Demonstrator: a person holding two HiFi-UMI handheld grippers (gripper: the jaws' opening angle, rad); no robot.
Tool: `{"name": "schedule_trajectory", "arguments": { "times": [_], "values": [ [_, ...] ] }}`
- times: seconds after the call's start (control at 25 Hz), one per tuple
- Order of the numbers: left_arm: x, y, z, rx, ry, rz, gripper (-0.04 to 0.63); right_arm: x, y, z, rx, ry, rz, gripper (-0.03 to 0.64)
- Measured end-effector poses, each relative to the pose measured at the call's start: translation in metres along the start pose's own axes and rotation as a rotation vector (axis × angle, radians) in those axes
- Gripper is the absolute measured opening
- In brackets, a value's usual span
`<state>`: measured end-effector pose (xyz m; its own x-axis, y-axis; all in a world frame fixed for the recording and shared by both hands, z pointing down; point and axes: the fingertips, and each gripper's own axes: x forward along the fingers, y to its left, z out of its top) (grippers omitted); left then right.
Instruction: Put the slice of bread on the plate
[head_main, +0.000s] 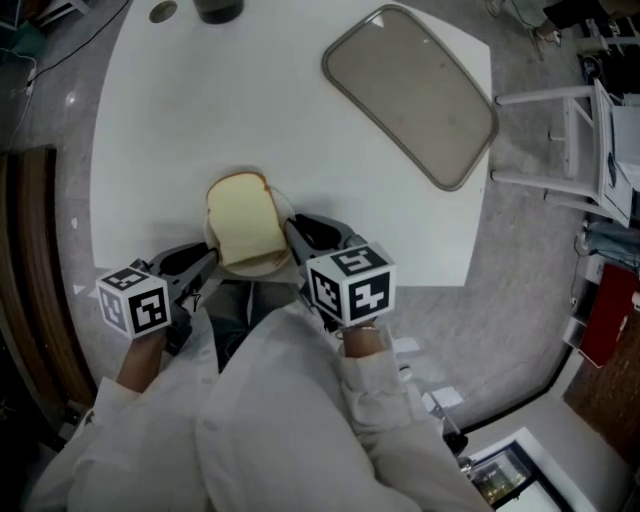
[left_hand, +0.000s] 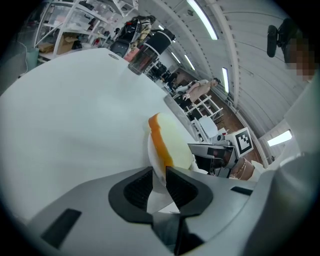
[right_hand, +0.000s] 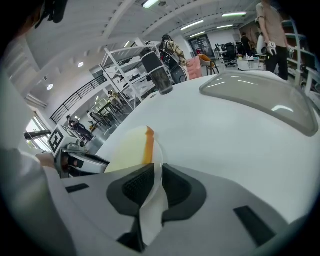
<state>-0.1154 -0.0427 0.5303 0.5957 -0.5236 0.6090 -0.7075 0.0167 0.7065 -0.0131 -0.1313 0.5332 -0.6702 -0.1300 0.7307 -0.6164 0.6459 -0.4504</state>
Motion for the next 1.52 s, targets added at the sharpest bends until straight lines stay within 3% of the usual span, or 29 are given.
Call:
{"name": "schedule_trajectory", "arguments": {
  "times": [0.96,1.28,1.52],
  "values": [
    [-0.065,0.001,-0.023,0.148,0.036,-0.108,0.087,-0.03,0.077,-0.048,0.147,-0.191,-0.121,0.06],
    [-0.064,-0.015,-0.022,0.199,0.07,-0.152,0.087,-0.049,0.08,-0.066,0.165,-0.209,-0.164,0.06],
    [-0.044,-0.023,-0.013,0.215,0.098,-0.148,0.087,-0.053,0.059,-0.06,0.173,-0.205,-0.167,0.06]
  ]
}}
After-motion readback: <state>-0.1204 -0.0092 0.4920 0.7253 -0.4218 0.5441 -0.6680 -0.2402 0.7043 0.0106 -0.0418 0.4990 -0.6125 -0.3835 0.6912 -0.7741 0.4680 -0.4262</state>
